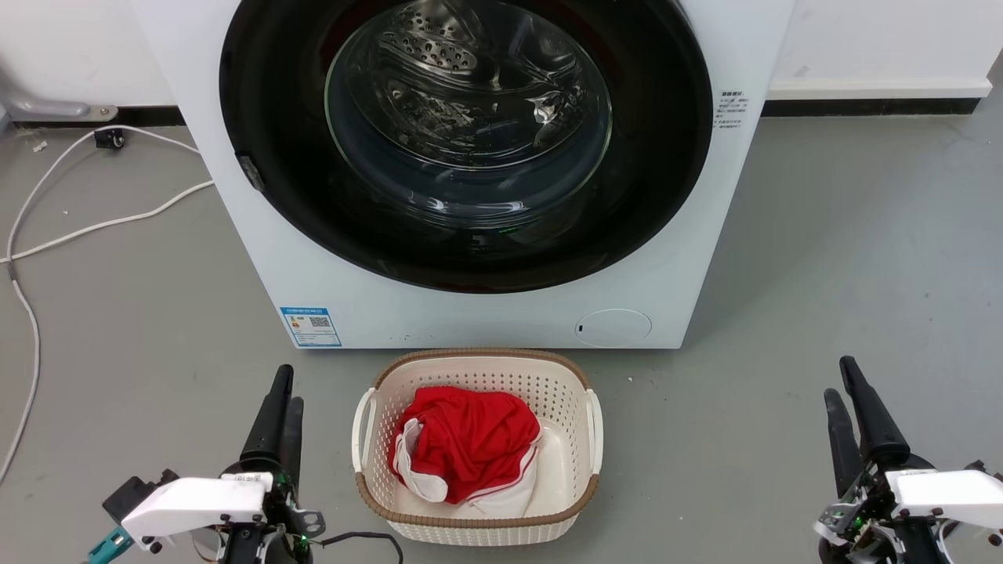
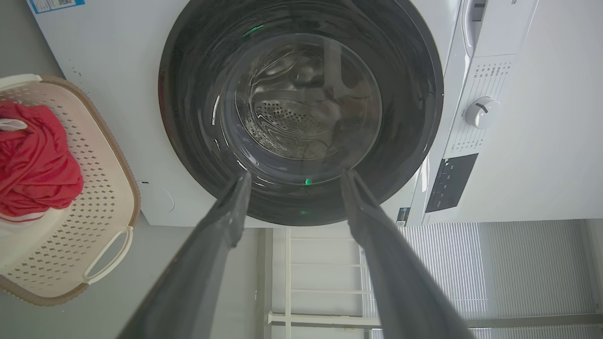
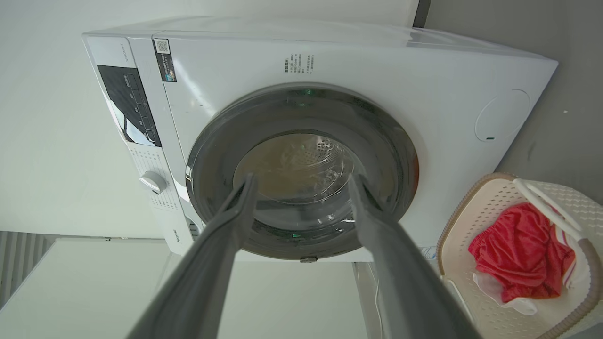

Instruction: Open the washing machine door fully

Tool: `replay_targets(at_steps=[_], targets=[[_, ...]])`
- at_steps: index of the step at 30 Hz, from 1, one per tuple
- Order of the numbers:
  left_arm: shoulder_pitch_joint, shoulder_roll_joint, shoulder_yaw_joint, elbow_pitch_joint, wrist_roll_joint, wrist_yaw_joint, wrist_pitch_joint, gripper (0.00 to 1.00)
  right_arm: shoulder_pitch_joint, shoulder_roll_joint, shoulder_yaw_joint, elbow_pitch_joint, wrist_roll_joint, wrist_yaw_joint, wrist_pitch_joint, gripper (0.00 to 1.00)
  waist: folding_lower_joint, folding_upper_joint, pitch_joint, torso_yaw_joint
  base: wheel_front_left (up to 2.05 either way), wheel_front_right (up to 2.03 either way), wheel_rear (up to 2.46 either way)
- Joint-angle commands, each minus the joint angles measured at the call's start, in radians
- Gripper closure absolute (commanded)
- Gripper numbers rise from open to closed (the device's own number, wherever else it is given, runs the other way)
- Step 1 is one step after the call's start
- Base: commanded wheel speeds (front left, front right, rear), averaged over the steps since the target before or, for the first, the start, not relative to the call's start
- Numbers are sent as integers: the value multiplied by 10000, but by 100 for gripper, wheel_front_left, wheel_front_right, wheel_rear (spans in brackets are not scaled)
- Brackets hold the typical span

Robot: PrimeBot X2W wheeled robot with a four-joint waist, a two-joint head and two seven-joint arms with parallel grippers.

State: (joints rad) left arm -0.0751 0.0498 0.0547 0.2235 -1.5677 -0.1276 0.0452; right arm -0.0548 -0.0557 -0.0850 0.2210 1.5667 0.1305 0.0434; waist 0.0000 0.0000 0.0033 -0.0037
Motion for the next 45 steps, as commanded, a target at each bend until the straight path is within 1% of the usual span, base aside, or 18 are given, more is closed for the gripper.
replay_targets(at_steps=[1, 13, 26, 31, 32, 40, 45], targets=[[-158, 38, -47, -322, 326, -15, -142, 0, -63, -17, 21, -329, -359, 2, -127, 0, 0, 0, 3, -7, 0, 0, 0], [-213, 35, -37, -1094, 2908, 13, -639, 0, 68, -5, 234, -1074, -2702, 2, -625, 0, 0, 0, 50, -49, 0, 0, 0], [-132, 32, -560, -1674, 5716, 505, -1115, 0, 361, 7, 583, -1642, -5798, 2, -1100, 0, 0, 0, 50, -78, 0, 0, 0], [-110, 30, -715, -1700, 6752, 592, -1280, 0, 453, 11, 673, -1798, -6830, 2, -1242, 0, 0, 0, 61, -82, 0, 0, 0], [-110, 30, -715, -1700, 6752, 592, -1280, 0, 453, 11, 673, -1798, -6830, 2, -1242, 0, 0, 0, 61, -82, 0, 0, 0], [-33, 27, -941, -1702, 8152, 746, -1527, 0, 578, 18, 769, -2094, -8490, 2, -1339, 0, 0, 0, 59, -92, 0, 0, 0], [22, 26, -1034, -1687, 8911, 767, -1675, 0, 668, 22, 826, -2233, -8971, 2, -1385, 0, 0, 0, 51, -106, 0, 0, 0]])
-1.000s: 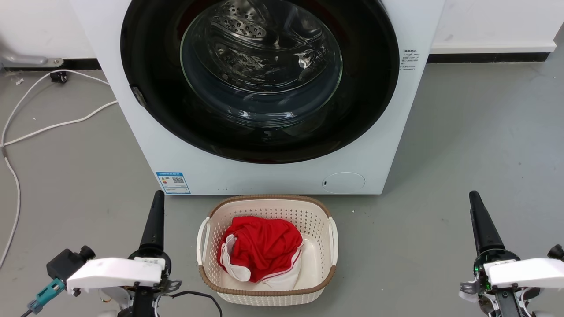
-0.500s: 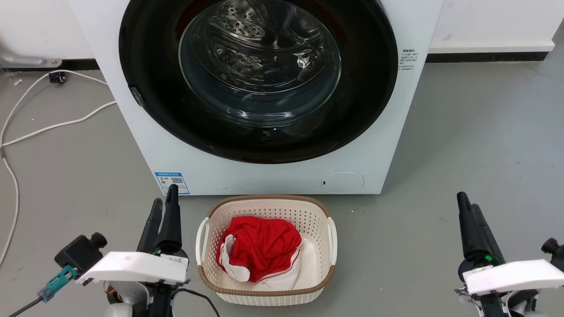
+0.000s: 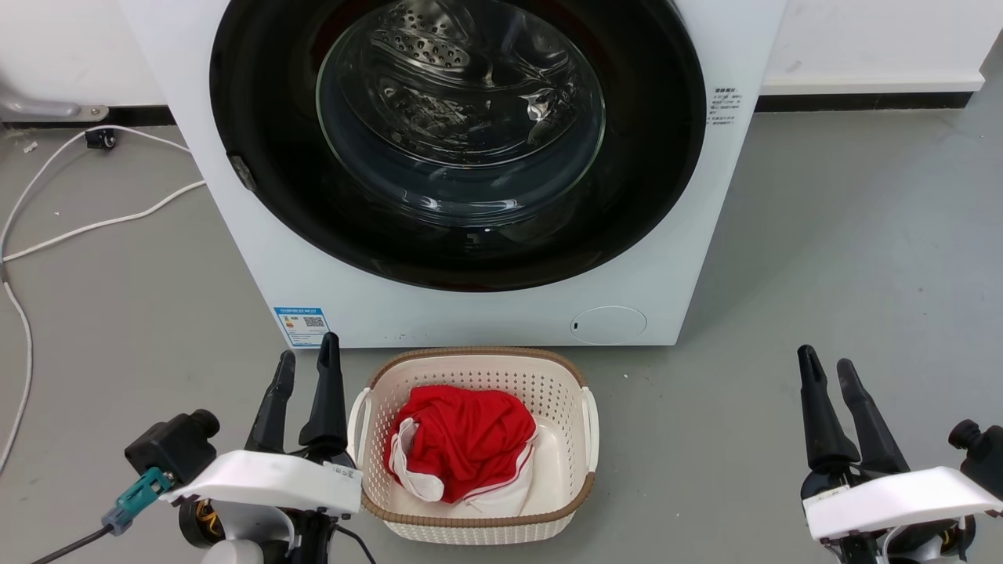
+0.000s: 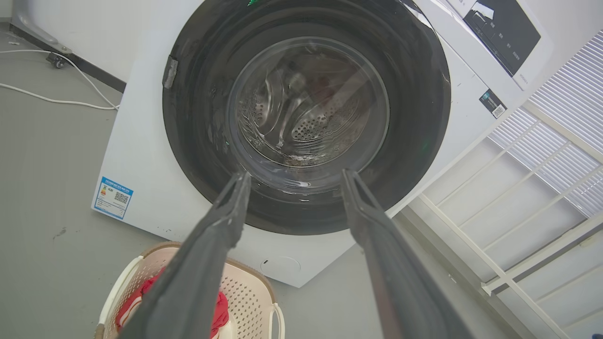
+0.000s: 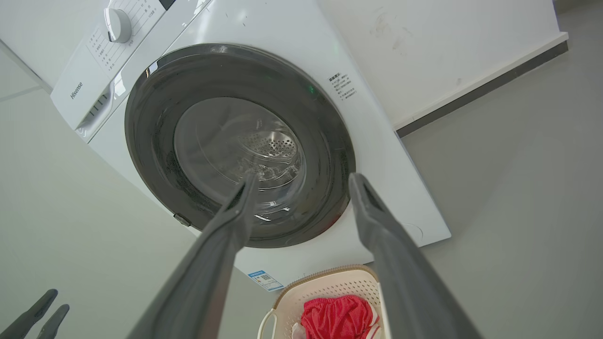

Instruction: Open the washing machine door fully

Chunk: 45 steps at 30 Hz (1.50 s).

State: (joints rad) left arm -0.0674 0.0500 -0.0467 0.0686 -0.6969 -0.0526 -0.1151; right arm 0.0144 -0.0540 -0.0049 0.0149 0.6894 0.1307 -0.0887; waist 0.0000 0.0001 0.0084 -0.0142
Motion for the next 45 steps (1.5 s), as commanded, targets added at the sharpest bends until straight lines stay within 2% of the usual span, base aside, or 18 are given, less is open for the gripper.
replay_targets(at_steps=[1, 18, 45], targets=[[-43, 24, -33, -148, 341, 24, -99, 0, -10, 6, 25, -193, -345, 0, -49, 0, 0, -1, 0, -5, 0, 0, 0], [58, 20, -333, -242, 2471, 206, -543, 0, 254, 20, 40, -553, -2861, 0, -126, 0, 0, -1, -42, -55, 0, 0, 0], [277, 31, -635, -189, 4888, 544, -1136, 0, 496, 40, 240, -890, -5554, -1, -289, 0, 0, -1, -56, -53, 0, 0, 0]])
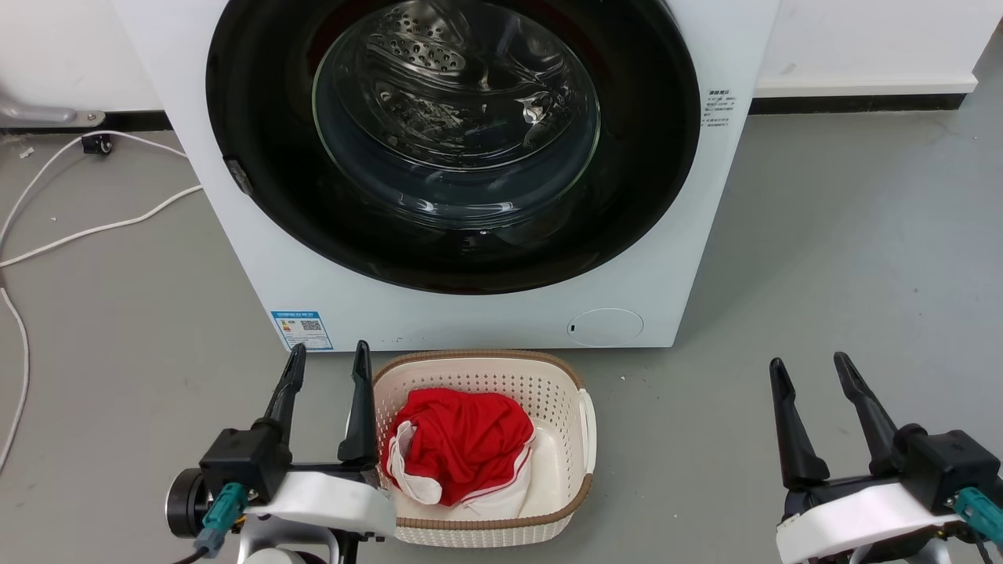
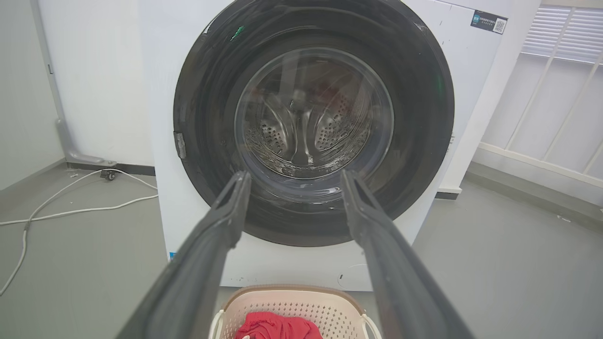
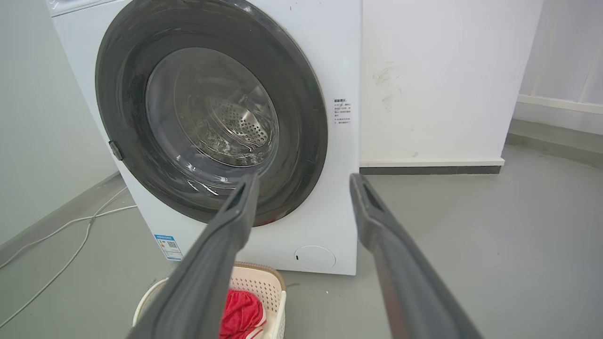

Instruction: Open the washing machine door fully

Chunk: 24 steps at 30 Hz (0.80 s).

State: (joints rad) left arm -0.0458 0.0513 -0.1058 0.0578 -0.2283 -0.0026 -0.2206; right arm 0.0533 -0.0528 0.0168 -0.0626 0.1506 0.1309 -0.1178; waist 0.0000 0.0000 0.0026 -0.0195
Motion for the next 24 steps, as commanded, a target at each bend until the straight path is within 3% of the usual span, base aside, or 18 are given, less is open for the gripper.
replay_targets(at_steps=[1, 24], targets=[[66, 18, -55, -95, 286, 57, -96, 0, 100, 30, 35, -120, -253, -3, 12, 0, 0, 0, 7, -1, 0, 0, 0], [137, 2, -225, 133, 1547, 356, -459, 0, 265, 45, 183, -341, -1401, -5, 131, 0, 0, 0, 121, 82, 0, 0, 0]])
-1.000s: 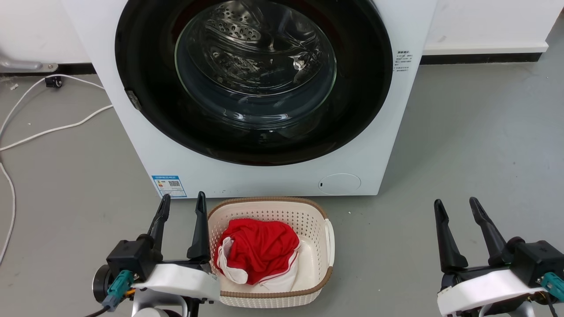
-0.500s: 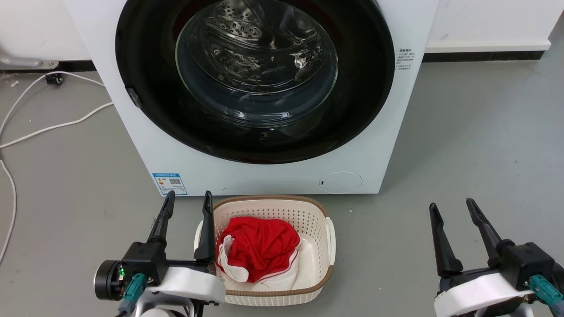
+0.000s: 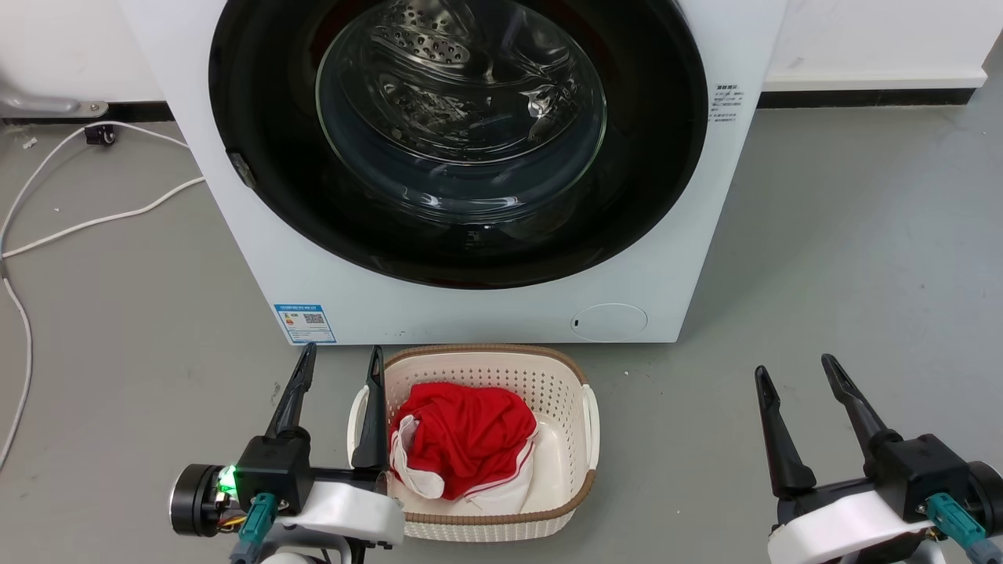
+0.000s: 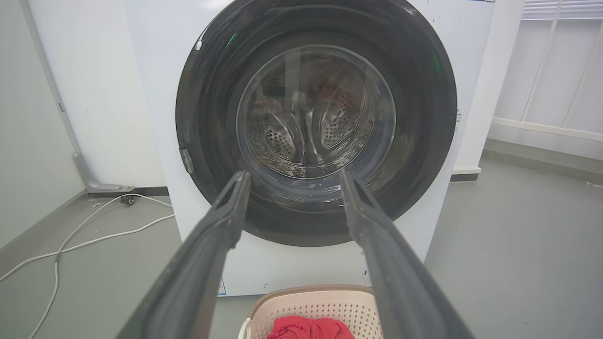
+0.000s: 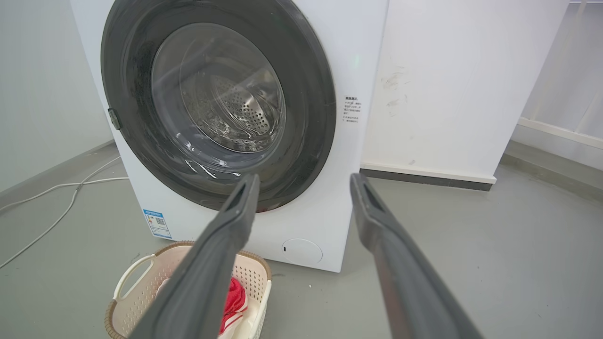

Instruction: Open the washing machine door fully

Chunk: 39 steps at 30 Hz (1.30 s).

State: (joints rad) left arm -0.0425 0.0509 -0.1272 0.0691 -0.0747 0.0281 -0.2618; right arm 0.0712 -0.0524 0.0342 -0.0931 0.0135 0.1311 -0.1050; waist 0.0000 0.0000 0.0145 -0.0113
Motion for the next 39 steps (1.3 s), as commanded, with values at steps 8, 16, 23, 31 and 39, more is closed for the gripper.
replay_targets(at_steps=[8, 16, 23, 31, 39], targets=[[43, 3, 50, 76, -115, 87, -37, 0, 75, 41, -36, 17, 152, -7, 42, 0, 0, 0, 53, 41, 0, 0, 0], [59, 0, 66, 84, -133, 109, -37, 0, 54, 41, -9, -19, 245, -7, 72, 0, 0, 0, 81, 47, 0, 0, 0], [40, -2, 40, 80, -139, 106, -37, 0, 37, 40, 23, -2, 419, -7, 28, 100, 0, 0, 108, 47, 0, 0, 0], [-15, -3, 58, 74, -186, 119, -37, 0, -142, 40, -331, 236, 4109, -5, -358, 100, 0, 0, 158, 34, 0, 0, 0], [-130, -5, 62, -62, -189, 173, -37, 0, -780, 34, -1116, 674, 11636, -3, 11, 100, 0, 0, 329, -63, 0, 0, 0]])
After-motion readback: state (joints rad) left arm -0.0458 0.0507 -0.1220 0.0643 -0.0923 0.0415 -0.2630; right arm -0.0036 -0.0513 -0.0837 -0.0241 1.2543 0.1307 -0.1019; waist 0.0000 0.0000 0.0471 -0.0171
